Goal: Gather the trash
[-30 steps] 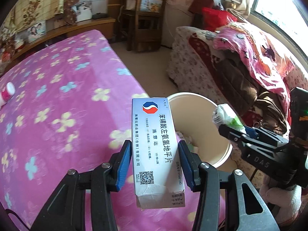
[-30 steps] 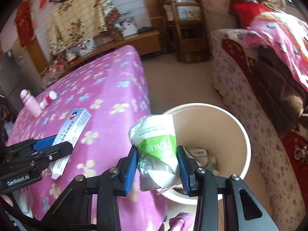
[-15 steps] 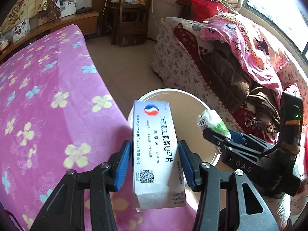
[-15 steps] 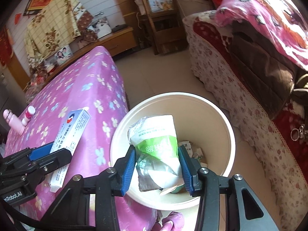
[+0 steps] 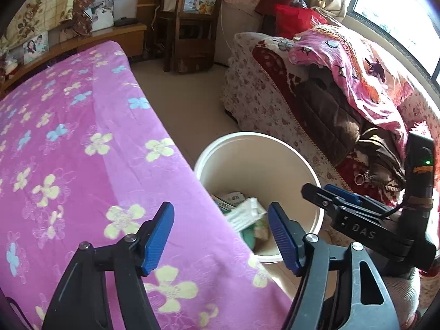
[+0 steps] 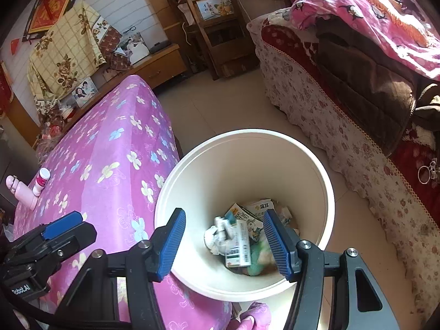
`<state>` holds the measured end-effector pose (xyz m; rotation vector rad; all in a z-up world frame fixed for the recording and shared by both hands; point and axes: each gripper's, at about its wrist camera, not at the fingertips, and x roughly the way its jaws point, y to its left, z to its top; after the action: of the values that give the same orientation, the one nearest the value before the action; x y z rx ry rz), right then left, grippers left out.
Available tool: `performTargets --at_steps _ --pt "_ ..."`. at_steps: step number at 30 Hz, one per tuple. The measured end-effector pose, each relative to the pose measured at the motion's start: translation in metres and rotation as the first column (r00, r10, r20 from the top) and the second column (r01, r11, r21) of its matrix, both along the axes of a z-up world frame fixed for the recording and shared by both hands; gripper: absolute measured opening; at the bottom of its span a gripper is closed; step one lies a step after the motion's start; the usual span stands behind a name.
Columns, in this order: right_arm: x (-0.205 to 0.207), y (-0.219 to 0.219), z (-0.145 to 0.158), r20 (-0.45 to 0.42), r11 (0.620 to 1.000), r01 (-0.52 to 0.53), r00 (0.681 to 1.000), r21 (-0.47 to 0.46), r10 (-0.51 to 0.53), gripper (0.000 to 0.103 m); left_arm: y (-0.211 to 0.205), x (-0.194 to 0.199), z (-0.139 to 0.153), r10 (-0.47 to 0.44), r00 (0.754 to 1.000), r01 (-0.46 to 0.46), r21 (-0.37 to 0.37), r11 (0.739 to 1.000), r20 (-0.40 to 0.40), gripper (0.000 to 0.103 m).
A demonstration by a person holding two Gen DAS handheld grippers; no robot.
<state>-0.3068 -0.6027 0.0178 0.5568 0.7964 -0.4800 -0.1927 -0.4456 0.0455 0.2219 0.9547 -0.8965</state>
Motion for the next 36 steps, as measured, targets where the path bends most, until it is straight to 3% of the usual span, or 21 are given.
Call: performTargets --at_steps 9,14,20,36 --pt "-0.004 0.038 0.027 0.045 0.995 -0.032 0.998 -0.095 0.037 0.063 0.026 -0.009 0.021 0.061 0.990 -0.060 -0.011 0.998 0.130 0.071" --pt "-0.010 0.062 0.047 0.073 0.987 -0.023 0.997 -0.159 0.035 0.063 0.047 -0.013 0.038 0.086 0.984 -0.076 -0.065 0.995 0.156 0.071" --pt "-0.026 0.085 0.075 0.142 0.977 0.021 0.990 -0.212 0.010 0.063 0.071 -0.025 0.059 0.118 0.963 -0.096 -0.100 0.990 0.243 0.071" --pt "-0.052 0.127 0.131 0.236 0.932 0.059 0.971 -0.358 0.029 0.069 0.112 -0.044 0.091 0.186 0.938 -0.127 -0.206 0.970 0.293 0.071"
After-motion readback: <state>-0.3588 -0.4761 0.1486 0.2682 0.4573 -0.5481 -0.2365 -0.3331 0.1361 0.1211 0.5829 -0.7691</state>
